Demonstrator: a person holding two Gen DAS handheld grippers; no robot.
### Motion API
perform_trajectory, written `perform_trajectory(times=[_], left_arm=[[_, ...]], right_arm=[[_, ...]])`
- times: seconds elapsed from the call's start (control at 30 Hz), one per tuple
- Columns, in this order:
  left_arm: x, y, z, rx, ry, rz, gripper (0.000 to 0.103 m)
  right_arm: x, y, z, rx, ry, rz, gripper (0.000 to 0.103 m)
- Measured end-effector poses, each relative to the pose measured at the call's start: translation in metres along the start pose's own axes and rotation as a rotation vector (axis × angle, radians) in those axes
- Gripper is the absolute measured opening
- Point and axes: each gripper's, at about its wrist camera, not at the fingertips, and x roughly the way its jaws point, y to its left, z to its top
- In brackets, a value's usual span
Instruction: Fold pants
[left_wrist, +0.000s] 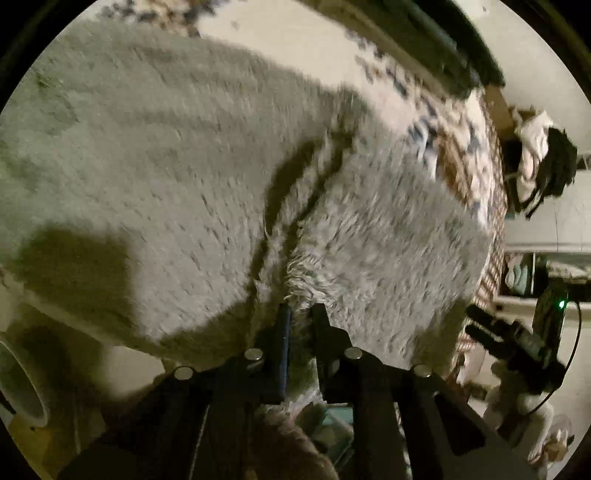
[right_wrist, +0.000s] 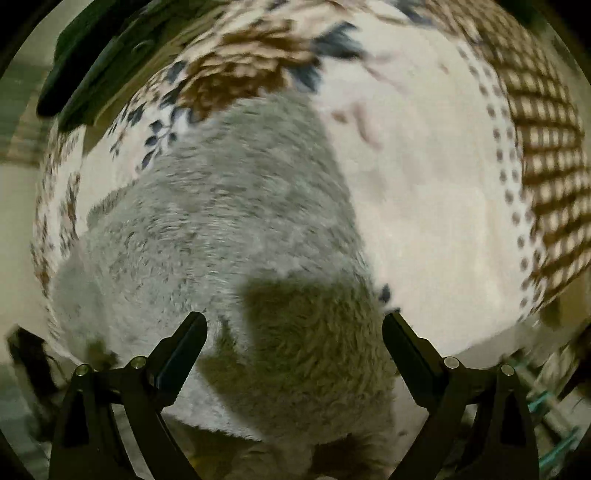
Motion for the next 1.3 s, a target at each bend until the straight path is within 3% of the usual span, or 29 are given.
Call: perform_trajectory(times=[0.03,0.1,0.13,0.17,0.2,0.33,0.47,0.63,0.7,0.77,0.87,0.97,1.0,1.07,1.2,1.3], left_arm=[[-0.009,0.002,0.001,-0.017,-0.032,-0.003,0.016],[-0.023,0.009,0.002,-0.06,-0.083,-0.001,0.046],[-0.029,0.014,0.002,-0.086,-0.102,-0.002,0.079],[-0.036,0.023,0.001,-0.121,-0.123,-0.008,0.087],[-0.046,0.035,-0.001,-0.168,-0.157,-0.019,0.087],[-0.082,0.101,-0.017,-0.384,-0.293,-0.066,0.087],[-0.085,0.177,-0.026,-0.635,-0.391,-0.133,0.087],[-0.079,0.228,-0.001,-0.74,-0.48,-0.138,0.087],[-0.075,0.238,0.017,-0.734,-0.509,-0.154,0.087],[-0.067,0.244,0.033,-0.726,-0.504,-0.125,0.087],[-0.052,0.251,0.054,-0.731,-0.458,-0.145,0.087],[-0.051,0.24,0.062,-0.719,-0.472,-0.121,0.086],[-0.053,0.236,0.063,-0.715,-0.496,-0.134,0.082],[-0.056,0.226,0.061,-0.691,-0.526,-0.152,0.024],[-0.088,0.185,0.059,-0.57,-0.618,-0.113,0.02],[-0.119,0.125,0.055,-0.433,-0.677,-0.099,0.02]], right_arm=[[-0.002,0.009,0.001,-0.03,-0.005,-0.024,0.098],[-0.006,0.026,0.001,-0.071,-0.015,-0.047,0.098],[-0.007,0.035,0.001,-0.085,-0.019,-0.047,0.099],[-0.008,0.042,0.001,-0.092,-0.022,-0.042,0.1],[-0.009,0.051,0.001,-0.101,-0.025,-0.028,0.101],[-0.005,0.085,0.003,-0.145,-0.015,0.001,0.101],[0.0,0.114,0.007,-0.21,-0.011,-0.008,0.101],[0.002,0.141,0.02,-0.239,-0.031,-0.024,0.101],[0.002,0.151,0.027,-0.243,-0.047,-0.013,0.101],[0.003,0.162,0.033,-0.241,-0.056,-0.016,0.101],[0.008,0.174,0.038,-0.232,-0.065,-0.022,0.101],[0.015,0.18,0.039,-0.21,-0.066,-0.023,0.101],[0.017,0.18,0.038,-0.202,-0.066,-0.02,0.101],[0.02,0.177,0.036,-0.188,-0.063,-0.018,0.101],[0.018,0.16,0.032,-0.172,-0.069,-0.02,0.101],[0.009,0.135,0.031,-0.161,-0.069,-0.022,0.101]])
